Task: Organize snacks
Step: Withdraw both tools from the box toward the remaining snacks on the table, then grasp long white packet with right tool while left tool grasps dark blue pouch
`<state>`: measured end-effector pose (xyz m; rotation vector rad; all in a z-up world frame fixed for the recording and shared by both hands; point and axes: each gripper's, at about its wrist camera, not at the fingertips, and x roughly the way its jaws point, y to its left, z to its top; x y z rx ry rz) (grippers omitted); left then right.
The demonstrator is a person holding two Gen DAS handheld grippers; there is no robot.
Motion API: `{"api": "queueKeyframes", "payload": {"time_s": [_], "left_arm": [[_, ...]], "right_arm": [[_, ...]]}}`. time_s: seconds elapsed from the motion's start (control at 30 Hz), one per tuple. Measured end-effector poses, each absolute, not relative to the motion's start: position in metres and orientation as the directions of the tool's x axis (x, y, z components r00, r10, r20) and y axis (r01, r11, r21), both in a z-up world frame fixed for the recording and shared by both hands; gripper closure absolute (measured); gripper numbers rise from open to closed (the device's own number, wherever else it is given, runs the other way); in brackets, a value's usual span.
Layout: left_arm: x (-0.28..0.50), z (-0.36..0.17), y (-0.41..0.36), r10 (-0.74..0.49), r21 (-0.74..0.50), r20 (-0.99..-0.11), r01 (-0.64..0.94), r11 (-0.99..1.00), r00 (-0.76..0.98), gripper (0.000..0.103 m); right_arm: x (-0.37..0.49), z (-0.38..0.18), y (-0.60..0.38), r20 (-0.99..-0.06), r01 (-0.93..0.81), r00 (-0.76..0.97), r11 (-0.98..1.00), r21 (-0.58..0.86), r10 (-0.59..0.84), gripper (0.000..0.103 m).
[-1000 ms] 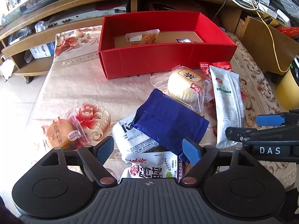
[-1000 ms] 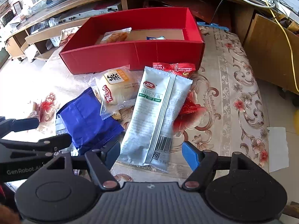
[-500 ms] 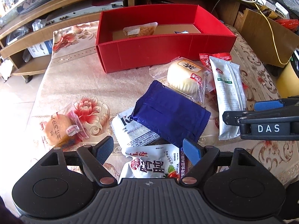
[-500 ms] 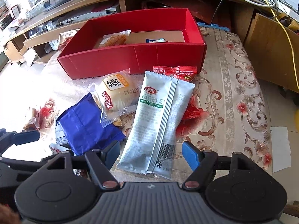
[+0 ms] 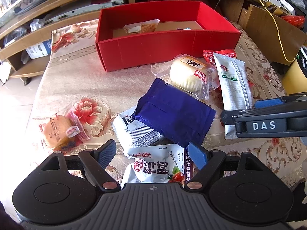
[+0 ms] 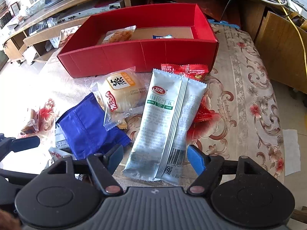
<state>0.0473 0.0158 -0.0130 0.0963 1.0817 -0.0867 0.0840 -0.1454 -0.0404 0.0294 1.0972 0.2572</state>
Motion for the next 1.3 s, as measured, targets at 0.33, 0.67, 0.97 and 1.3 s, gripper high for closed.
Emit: {"api": "queueKeyframes", "payload": {"time_s": [0.33, 0.67, 0.97, 1.3], "left_arm": [[0.046, -0.014, 0.015, -0.028, 0.035, -0.886, 0.127, 0.991, 0.464, 0.016], [0.046, -0.015, 0.013, -0.028, 0.038, -0.888, 0.135, 0.99, 0.459, 0.015], [0.048, -0.018, 0.014, -0.025, 0.037, -0.892, 0.126, 0.991, 0.45, 0.015], [0.052, -0.02, 0.035, -0.028, -0.002, -0.901, 0.059, 0.998, 0.434, 0.014]], "right_arm": [[0.088, -0.045, -0.141, -0.88, -0.197, 0.422, 0.97, 0.144, 0.217, 0.029], [0.091, -0.051, -0.136, -0.889, -0.207, 0.41, 0.97, 0.128, 0.205, 0.028], [0.096, -0.06, -0.131, -0.893, -0.218, 0.412, 0.971, 0.098, 0.182, 0.026], [0.105, -0.066, -0.131, -0.898, -0.232, 0.367, 0.959, 0.163, 0.242, 0.002]]}}
